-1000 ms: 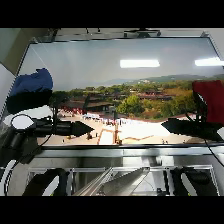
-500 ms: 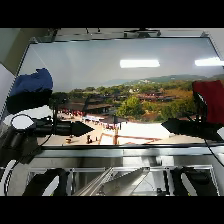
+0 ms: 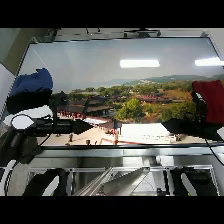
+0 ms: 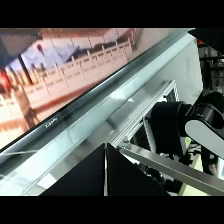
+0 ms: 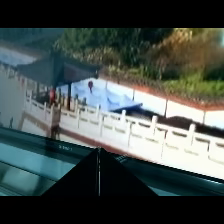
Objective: Fold the shirts.
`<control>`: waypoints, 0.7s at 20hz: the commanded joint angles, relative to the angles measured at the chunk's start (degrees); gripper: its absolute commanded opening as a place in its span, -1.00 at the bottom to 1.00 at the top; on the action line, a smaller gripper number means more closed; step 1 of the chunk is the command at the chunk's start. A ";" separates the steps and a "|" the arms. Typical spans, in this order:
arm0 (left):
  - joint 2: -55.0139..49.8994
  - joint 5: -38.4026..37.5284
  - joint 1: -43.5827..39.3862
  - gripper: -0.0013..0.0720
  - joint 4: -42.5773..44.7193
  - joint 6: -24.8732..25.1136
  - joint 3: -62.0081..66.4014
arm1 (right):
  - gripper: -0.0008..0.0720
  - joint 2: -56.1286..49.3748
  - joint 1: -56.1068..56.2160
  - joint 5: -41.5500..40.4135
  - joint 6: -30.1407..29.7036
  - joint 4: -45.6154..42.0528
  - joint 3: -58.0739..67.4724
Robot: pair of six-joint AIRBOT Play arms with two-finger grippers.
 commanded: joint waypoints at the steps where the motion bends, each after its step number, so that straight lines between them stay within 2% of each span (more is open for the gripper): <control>1: 0.02 2.01 -0.02 -0.94 0.13 0.00 0.07 | -0.93 0.04 0.07 -0.17 -1.18 2.16 -0.02; 4: -1.90 7.85 3.78 -0.93 9.29 -0.04 7.23 | -0.93 0.02 0.07 -2.64 -1.18 4.09 -0.02; 5: -3.72 8.22 7.13 -0.57 12.90 -0.02 11.37 | -0.93 0.02 0.07 -3.54 -1.18 4.24 -0.02; 7: -9.03 11.15 15.34 1.00 20.09 -0.04 21.40 | -0.91 0.02 0.07 -4.44 -1.18 4.20 -0.02; 8: -12.13 12.59 19.08 0.97 23.21 0.02 26.12 | -0.81 0.02 0.07 -4.44 -1.18 4.17 -0.02; 10: -19.93 14.86 25.88 0.97 28.13 0.74 36.00 | 0.24 0.02 0.07 -5.86 -1.20 4.00 -0.02; 11: -24.63 15.30 28.33 0.97 29.57 1.73 41.18 | 0.43 0.02 0.07 -6.78 -1.20 4.02 -0.02; 14: -39.89 15.30 31.93 0.97 34.25 2.54 56.08 | 0.43 0.02 0.07 -8.20 -1.20 3.96 -0.02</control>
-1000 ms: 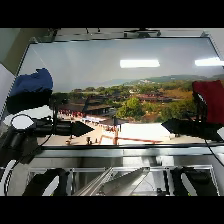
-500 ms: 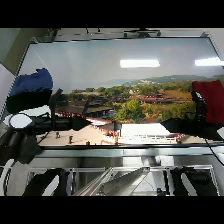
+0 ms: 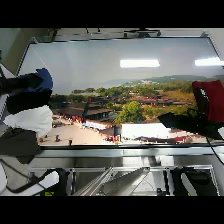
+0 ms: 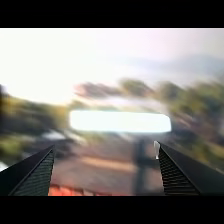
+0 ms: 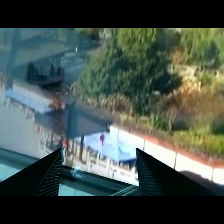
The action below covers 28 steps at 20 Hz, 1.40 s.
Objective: Fold the shirts.
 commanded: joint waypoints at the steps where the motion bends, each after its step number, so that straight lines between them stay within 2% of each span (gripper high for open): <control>1: -17.62 1.53 5.35 0.97 7.96 0.96 18.12 | 0.43 0.02 0.02 -1.95 0.04 -0.28 -0.02; 4: -33.09 0.94 5.53 0.97 11.80 0.66 31.63 | 0.43 0.02 0.04 -2.84 0.04 -1.42 -0.02; 7: -43.95 1.09 4.52 0.98 18.88 -2.19 38.05 | 0.43 0.02 0.04 -3.13 0.04 -1.33 -0.02; 10: -49.31 2.49 3.72 0.97 26.08 -6.62 38.18 | 0.43 0.02 0.04 -3.15 0.04 -1.33 -0.02; 12: -51.69 2.45 3.48 0.97 26.05 -7.54 38.18 | 0.43 0.02 0.04 -3.32 0.04 -1.33 -0.02; 13: -52.33 2.43 3.08 0.90 26.05 -8.81 38.18 | 0.43 0.02 0.04 -3.32 0.04 -1.18 -0.02; 14: -52.43 2.38 2.69 0.42 26.05 -9.97 38.21 | 0.42 0.02 0.04 -3.32 0.04 -1.16 -0.02; 16: -50.93 1.73 1.75 -0.96 25.99 -10.67 38.21 | 0.41 0.02 0.04 -3.32 0.04 -1.16 -0.02; 18: -47.08 2.45 0.35 -0.91 23.04 -10.67 38.21 | 0.40 0.02 0.04 -3.32 0.04 -1.16 -0.02; 21: -38.53 3.56 -3.06 -0.91 11.65 -10.19 38.21 | 0.40 0.02 0.04 -3.32 0.07 -1.14 -0.02; 23: -31.85 3.06 -6.73 -0.91 2.16 -6.29 38.21 | 0.40 0.02 0.02 -3.37 0.04 -1.20 -0.02; 24: -28.44 2.45 -9.09 -0.91 -0.96 -5.92 38.21 | 0.40 0.02 0.04 -3.30 0.02 -1.20 -0.02; 25: -25.53 0.85 -11.47 -0.91 -2.82 -5.95 38.18 | 0.40 0.02 0.04 -3.23 0.02 -1.20 -0.02; 28: -18.34 -10.19 -20.37 -0.91 -3.39 -8.17 36.15 | 0.40 0.04 0.04 -1.40 0.02 -1.20 -0.02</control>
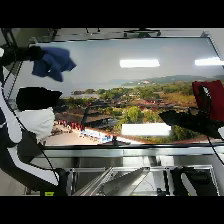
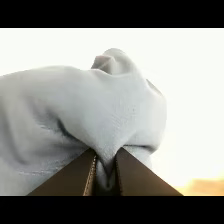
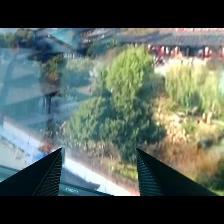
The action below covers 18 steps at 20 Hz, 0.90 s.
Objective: Fold the shirts.
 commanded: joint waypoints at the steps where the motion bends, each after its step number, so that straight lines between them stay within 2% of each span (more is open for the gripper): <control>1: 8.85 -10.10 -10.05 -0.91 -4.55 -0.90 -4.22 | 0.40 0.02 0.04 1.99 0.00 0.00 0.00; 7: 13.33 -11.52 -27.56 -0.91 -4.48 -2.86 -24.09 | 0.40 0.02 0.04 2.08 0.00 -0.17 0.00; 12: 10.10 -5.01 -36.48 -0.91 -4.50 -2.84 -36.65 | 0.40 0.02 0.07 3.69 0.02 0.04 0.00; 13: 9.27 -5.18 -37.07 -0.67 -4.48 -2.84 -37.16 | 0.40 0.00 0.09 4.44 0.04 0.04 0.00; 15: 7.65 -8.83 -36.48 0.87 -3.93 -2.89 -35.21 | 0.40 0.02 0.09 6.01 0.04 0.17 -0.13; 16: 6.95 -11.74 -35.34 0.98 -4.00 -3.34 -33.05 | 0.40 0.02 0.11 6.69 0.00 1.33 -0.70; 18: 6.40 -17.46 -32.09 0.97 -3.98 -4.28 -28.96 | 0.40 0.02 0.96 6.97 -0.04 5.18 -3.54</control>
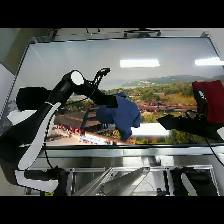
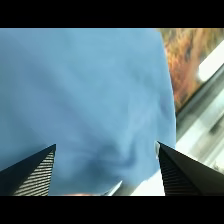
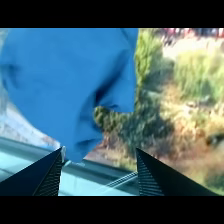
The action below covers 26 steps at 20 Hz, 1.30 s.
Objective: Fold the shirts.
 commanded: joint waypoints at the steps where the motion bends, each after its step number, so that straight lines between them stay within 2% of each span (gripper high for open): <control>1: -1.20 -8.94 4.04 0.97 0.35 -2.16 4.20 | 0.40 0.02 2.10 1.16 -0.04 4.87 -4.50; 5: -1.16 -14.91 10.60 0.97 0.24 -2.67 -1.73 | 0.40 -0.52 11.28 -7.19 0.00 5.99 -14.53; 9: -1.14 -8.09 14.14 0.97 -0.48 0.70 -14.95 | 0.40 -8.63 18.80 -16.02 -0.57 7.78 -16.59; 12: -1.14 -1.88 15.15 0.97 -5.46 4.90 -20.15 | 0.40 -18.56 22.49 -20.98 -7.67 16.13 -16.20; 16: -1.14 2.75 15.12 0.96 -9.57 7.65 -23.39 | 0.39 -31.15 23.56 -21.35 -21.27 31.12 -12.87; 19: -1.14 4.46 14.84 0.92 -10.99 9.51 -25.73 | 0.35 -36.52 23.67 -21.16 -25.16 35.78 -9.53; 20: -1.14 4.57 14.84 0.92 -12.41 10.49 -25.99 | 0.03 -37.57 23.71 -20.92 -25.75 36.00 -8.26; 21: -1.14 4.87 14.86 0.92 -14.01 11.32 -25.99 | -0.10 -38.18 23.71 -20.98 -25.75 35.95 -7.26; 24: -1.14 6.95 14.84 0.92 -16.87 12.15 -25.99 | -0.14 -38.77 23.71 -22.18 -25.73 35.95 -5.86; 25: -1.14 7.26 14.84 0.92 -16.87 12.15 -25.99 | -0.53 -38.77 23.71 -22.32 -25.75 35.89 -5.86; 26: -1.14 7.32 14.84 0.90 -16.90 12.15 -25.99 | -0.77 -38.77 23.71 -22.21 -25.77 35.91 -5.86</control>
